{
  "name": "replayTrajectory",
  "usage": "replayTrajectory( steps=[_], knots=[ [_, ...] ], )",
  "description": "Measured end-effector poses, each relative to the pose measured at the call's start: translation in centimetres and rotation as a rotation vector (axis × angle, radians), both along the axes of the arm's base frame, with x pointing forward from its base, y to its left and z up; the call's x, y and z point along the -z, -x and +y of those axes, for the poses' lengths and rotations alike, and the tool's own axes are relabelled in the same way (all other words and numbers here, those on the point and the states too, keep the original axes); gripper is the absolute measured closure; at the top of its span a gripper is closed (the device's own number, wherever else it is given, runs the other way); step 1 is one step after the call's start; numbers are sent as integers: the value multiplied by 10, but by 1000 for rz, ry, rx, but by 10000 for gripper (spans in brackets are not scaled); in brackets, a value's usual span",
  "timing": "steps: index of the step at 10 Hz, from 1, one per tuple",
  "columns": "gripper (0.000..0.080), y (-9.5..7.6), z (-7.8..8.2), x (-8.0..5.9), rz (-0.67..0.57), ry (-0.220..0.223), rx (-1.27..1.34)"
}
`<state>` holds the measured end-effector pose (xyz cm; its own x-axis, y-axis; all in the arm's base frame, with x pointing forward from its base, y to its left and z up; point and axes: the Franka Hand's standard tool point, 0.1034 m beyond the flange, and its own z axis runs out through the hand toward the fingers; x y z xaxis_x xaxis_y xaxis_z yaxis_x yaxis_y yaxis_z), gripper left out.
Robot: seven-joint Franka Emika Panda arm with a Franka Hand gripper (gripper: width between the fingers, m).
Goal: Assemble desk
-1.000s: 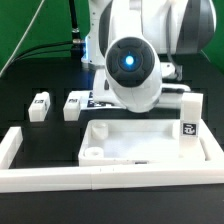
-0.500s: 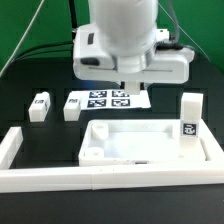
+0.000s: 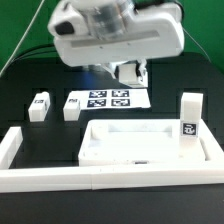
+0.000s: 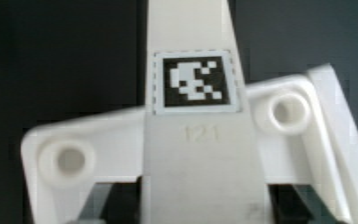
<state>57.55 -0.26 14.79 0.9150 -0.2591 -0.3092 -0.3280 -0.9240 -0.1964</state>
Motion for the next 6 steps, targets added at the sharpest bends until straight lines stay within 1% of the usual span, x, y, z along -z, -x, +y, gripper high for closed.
replayTrajectory(
  steps=[1,2,3,4,5,6],
  knots=[
    [511,-11,-9,-15,-169,30,40],
    [511,5,-5,-12,-206,51,51],
    [511,3,-5,-9,-245,69,56],
    [511,-6,-8,-10,-337,109,70],
    [511,-4,-8,-9,-393,137,75],
    [511,-6,-13,-8,-441,161,66]
  ],
)
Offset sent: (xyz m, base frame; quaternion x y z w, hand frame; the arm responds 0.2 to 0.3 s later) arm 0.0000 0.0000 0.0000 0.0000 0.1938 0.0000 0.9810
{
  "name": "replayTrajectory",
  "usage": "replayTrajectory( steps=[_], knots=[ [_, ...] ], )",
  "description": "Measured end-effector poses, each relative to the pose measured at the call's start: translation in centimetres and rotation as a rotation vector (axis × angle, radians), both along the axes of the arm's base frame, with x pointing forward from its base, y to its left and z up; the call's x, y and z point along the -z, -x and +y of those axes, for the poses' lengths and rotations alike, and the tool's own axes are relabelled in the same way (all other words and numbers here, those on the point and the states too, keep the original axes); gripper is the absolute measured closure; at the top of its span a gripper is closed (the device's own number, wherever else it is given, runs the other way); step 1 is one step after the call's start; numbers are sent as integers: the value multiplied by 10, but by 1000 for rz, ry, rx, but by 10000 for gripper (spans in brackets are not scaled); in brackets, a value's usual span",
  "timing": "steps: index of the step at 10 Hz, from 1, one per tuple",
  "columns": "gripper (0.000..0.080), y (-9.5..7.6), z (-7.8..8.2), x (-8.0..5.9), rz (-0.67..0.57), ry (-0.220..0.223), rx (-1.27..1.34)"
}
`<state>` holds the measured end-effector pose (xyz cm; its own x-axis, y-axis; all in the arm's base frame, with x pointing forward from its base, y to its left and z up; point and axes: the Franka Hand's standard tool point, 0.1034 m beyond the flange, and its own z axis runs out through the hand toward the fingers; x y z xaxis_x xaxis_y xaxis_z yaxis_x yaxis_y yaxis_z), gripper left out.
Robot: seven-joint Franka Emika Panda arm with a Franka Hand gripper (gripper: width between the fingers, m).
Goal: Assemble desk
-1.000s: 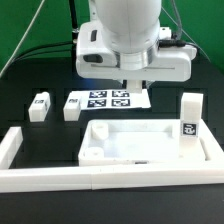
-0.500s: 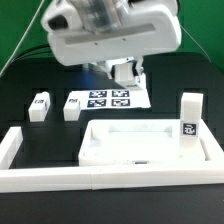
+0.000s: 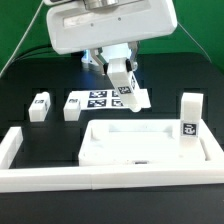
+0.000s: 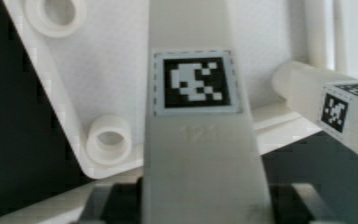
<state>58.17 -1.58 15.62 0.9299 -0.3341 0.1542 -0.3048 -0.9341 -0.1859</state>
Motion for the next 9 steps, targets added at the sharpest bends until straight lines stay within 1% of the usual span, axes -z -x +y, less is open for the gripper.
replayTrajectory(
  steps=[1,2,3,4,5,6,7,8,9],
  knots=[
    [511,-9,-14,-5,-95,57,-17],
    [511,-13,-23,-11,-150,91,-26],
    [511,-21,-33,-20,-261,160,-26],
    [511,-20,-36,-23,-366,228,-14],
    [511,-16,-36,-16,-373,241,-14],
    [511,-19,-42,-21,-442,285,-2],
    [511,-17,-43,-15,-455,302,-1],
    [510,-17,-41,-12,-430,287,-7],
    [510,-22,-39,-10,-430,287,-10]
  ],
)
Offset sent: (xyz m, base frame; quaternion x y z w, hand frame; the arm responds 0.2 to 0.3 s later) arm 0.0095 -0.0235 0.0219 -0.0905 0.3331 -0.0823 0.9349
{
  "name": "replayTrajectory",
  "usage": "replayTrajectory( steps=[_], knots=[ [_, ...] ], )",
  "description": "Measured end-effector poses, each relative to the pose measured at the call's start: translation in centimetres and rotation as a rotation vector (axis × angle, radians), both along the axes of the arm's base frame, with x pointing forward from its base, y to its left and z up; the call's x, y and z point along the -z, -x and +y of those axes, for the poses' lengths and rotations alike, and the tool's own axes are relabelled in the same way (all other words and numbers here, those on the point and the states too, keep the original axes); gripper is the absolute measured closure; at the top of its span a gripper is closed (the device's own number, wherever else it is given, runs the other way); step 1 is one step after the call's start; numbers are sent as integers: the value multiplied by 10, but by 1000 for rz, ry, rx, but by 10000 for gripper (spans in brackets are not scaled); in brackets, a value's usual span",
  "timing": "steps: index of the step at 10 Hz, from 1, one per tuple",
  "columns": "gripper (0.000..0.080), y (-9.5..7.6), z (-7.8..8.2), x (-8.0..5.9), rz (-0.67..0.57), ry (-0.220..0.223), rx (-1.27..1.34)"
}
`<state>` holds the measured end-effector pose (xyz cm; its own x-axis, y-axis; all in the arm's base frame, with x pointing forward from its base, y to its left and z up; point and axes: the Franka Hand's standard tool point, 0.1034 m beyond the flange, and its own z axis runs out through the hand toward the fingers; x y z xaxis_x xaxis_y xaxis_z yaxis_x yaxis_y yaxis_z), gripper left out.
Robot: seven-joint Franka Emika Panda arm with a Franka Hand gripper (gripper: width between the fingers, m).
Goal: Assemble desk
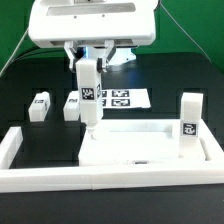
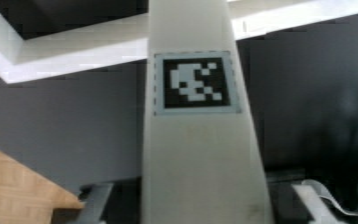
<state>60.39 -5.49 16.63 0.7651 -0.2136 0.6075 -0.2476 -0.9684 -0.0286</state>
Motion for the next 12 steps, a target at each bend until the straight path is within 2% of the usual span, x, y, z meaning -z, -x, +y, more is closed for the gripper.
replayTrajectory(
  steps=[3,5,8,12],
  knots=[
    [509,-13,-1,16,6,10,-1],
    [509,-12,-8,28,-8,33,9],
    [509,-11,-7,29,-15,39,9],
    [509,-7,-5,22,11,15,6]
  ],
)
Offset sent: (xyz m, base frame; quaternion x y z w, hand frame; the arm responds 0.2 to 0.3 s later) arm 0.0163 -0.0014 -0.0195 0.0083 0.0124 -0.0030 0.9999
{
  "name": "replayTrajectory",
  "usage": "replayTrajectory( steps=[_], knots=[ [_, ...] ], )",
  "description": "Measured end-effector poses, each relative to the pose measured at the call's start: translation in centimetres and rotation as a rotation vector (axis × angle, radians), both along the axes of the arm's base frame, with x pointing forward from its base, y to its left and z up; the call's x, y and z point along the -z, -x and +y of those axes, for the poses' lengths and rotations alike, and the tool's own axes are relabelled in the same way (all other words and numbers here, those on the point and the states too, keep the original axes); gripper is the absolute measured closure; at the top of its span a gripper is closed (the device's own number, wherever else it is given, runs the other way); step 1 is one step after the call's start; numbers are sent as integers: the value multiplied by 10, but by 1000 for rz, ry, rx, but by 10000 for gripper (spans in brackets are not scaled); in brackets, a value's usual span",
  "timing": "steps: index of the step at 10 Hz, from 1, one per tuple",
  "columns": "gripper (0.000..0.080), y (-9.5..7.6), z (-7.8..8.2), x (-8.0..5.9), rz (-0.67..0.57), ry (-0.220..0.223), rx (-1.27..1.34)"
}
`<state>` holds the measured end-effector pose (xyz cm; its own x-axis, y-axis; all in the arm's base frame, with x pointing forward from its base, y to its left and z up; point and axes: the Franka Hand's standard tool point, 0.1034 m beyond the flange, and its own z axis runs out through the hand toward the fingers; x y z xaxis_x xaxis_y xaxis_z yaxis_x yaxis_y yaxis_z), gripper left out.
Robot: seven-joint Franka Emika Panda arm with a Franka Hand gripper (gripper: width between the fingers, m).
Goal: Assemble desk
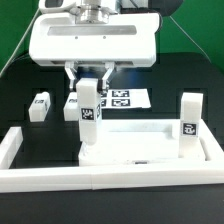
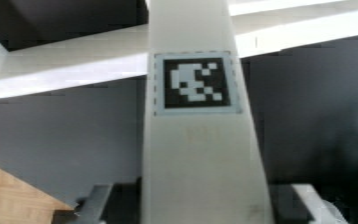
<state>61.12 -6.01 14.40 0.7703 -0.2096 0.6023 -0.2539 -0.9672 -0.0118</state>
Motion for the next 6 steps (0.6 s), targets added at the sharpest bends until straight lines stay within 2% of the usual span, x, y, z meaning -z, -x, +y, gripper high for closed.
replayTrajectory(
  steps=[3,6],
  knots=[
    [509,0,-1,6,13,-2,2],
    [509,-1,1,7,13,-1,-3]
  ],
)
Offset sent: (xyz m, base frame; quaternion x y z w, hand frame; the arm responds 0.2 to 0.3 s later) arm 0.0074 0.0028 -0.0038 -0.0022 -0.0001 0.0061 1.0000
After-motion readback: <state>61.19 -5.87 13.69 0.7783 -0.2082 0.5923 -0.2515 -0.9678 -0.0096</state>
